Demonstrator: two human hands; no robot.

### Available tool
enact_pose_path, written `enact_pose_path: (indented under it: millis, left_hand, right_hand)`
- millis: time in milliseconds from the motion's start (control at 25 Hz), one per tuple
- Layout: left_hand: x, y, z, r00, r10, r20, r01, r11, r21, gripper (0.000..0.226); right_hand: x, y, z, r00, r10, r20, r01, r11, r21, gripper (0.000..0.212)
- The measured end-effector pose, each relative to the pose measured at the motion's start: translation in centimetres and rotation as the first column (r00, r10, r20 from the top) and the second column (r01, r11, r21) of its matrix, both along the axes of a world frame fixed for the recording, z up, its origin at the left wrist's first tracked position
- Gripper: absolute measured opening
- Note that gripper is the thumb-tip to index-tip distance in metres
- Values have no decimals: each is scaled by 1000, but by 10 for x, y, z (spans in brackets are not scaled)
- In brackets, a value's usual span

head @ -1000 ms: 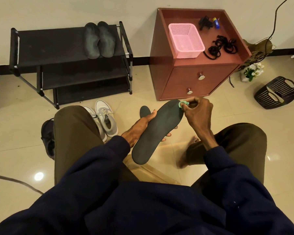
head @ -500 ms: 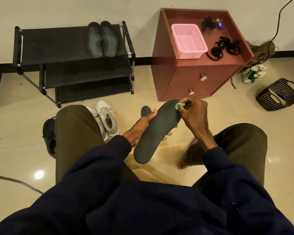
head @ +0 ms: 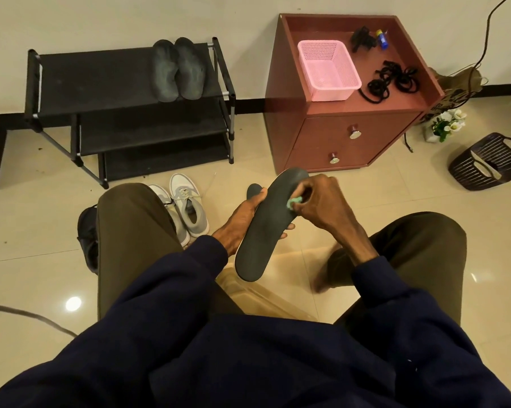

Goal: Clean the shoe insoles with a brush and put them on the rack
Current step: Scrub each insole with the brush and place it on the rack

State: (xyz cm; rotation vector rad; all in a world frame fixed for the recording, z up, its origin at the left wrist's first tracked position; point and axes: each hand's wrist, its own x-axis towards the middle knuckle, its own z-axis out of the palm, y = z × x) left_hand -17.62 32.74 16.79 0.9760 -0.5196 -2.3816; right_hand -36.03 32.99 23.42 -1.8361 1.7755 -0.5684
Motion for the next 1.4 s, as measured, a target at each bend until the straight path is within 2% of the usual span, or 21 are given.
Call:
enact_pose_path:
  millis: [40, 120, 200, 280, 400, 440, 560, 640, 720, 800, 880, 920, 1000, 1080, 1160, 1280, 1400]
  left_hand:
    - [0, 1, 2, 1000, -29, 8, 29, 999, -19, 67]
    - [0, 1, 4, 997, -78, 7, 78, 996, -36, 65]
    - [0, 2, 8, 993, -114, -19, 114, 993, -34, 65]
    - [0, 1, 11, 993, -117, 10, 117, 993, -34, 64]
    - [-1, 1, 9, 994, -104, 44, 106, 994, -32, 66]
    - [0, 1, 8, 992, -118, 32, 120, 992, -45, 68]
    - [3, 1, 6, 983, -181, 18, 182, 980, -85, 68]
    - [3, 2, 8, 985, -171, 28, 172, 982, -82, 67]
    - [3, 1, 4, 992, -119, 34, 121, 991, -60, 69]
    - [3, -1, 2, 998, -45, 49, 46, 999, -27, 70]
    - [3, 0, 3, 999, 0, 32, -1, 1000, 10, 69]
    - [3, -1, 3, 1000, 21, 23, -21, 999, 26, 66]
    - [2, -1, 7, 999, 38, -2, -38, 999, 36, 60]
    - [0, 1, 11, 999, 40, -31, -38, 997, 65, 54]
    - [0, 0, 15, 996, 92, 13, -93, 992, 87, 46]
    - [5, -4, 15, 980, 182, 86, -187, 981, 56, 43]
    - [13, -7, 18, 954, 289, 74, -295, 952, 77, 44]
  right_hand:
    - [-8, -3, -5, 995, -102, -22, 100, 992, -76, 7]
    - [-21, -7, -16, 967, -253, 26, 253, 948, -193, 7]
    - [-23, -8, -24, 948, -302, 99, 317, 904, -286, 8]
    - [-13, -5, -21, 961, -234, 149, 270, 911, -311, 9]
    - [-6, -4, -9, 981, -86, 172, 107, 987, -118, 12]
    - [-8, -7, -8, 983, -89, 159, 105, 990, -97, 12]
    - [-23, -13, -13, 957, -257, 135, 282, 930, -234, 9]
    - [-19, -11, -18, 953, -268, 141, 299, 911, -284, 8]
    - [-6, -6, -16, 973, -167, 160, 200, 955, -221, 10]
    - [8, 0, -7, 981, 0, 196, 13, 998, -68, 11]
    - [17, 5, 1, 958, 139, 252, -170, 980, 107, 9]
    - [19, 6, 2, 958, 146, 245, -178, 977, 114, 8]
    - [18, 1, -3, 987, 26, 159, -18, 998, -54, 7]
    - [14, -2, -12, 987, -100, 123, 126, 965, -231, 7]
    - [21, 4, -16, 984, -67, 164, 102, 971, -217, 9]
    - [44, 18, -7, 952, 190, 241, -185, 982, -41, 13]
    - [53, 24, 13, 879, 361, 310, -419, 897, 143, 14]
